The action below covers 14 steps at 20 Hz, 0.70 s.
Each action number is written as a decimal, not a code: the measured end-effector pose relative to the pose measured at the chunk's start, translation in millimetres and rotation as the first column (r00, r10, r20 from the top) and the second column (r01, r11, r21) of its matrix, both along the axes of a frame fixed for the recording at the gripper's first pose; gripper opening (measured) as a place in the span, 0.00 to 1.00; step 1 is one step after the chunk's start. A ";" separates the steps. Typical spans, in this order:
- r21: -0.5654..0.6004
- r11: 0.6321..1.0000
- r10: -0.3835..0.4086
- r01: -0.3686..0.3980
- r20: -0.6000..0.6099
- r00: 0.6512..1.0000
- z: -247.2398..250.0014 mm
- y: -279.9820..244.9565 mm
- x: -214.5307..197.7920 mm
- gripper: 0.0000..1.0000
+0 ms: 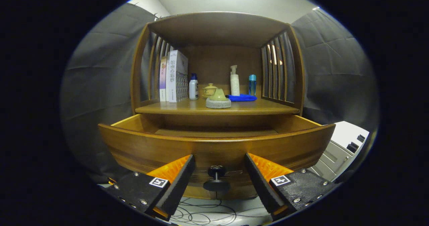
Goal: Pull open the drawer, take out the items inside it, and place them on the countertop above the cabinet.
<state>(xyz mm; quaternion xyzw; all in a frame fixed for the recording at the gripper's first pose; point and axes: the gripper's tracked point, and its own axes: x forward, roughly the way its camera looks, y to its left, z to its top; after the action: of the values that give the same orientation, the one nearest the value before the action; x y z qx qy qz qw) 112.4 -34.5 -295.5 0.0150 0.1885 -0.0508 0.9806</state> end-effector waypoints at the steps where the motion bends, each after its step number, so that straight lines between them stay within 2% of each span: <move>1: 0.014 1.000 -0.006 0.006 -0.007 1.000 -4.2 1.5 7.0 0.96; 14: 0.014 1.000 0.007 -0.007 0.003 1.000 -21.6 -11.8 110.1 0.95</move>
<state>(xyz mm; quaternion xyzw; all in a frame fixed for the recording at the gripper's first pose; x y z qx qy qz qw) 222.6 -46.3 -317.1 0.0214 0.1876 -0.0458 0.9809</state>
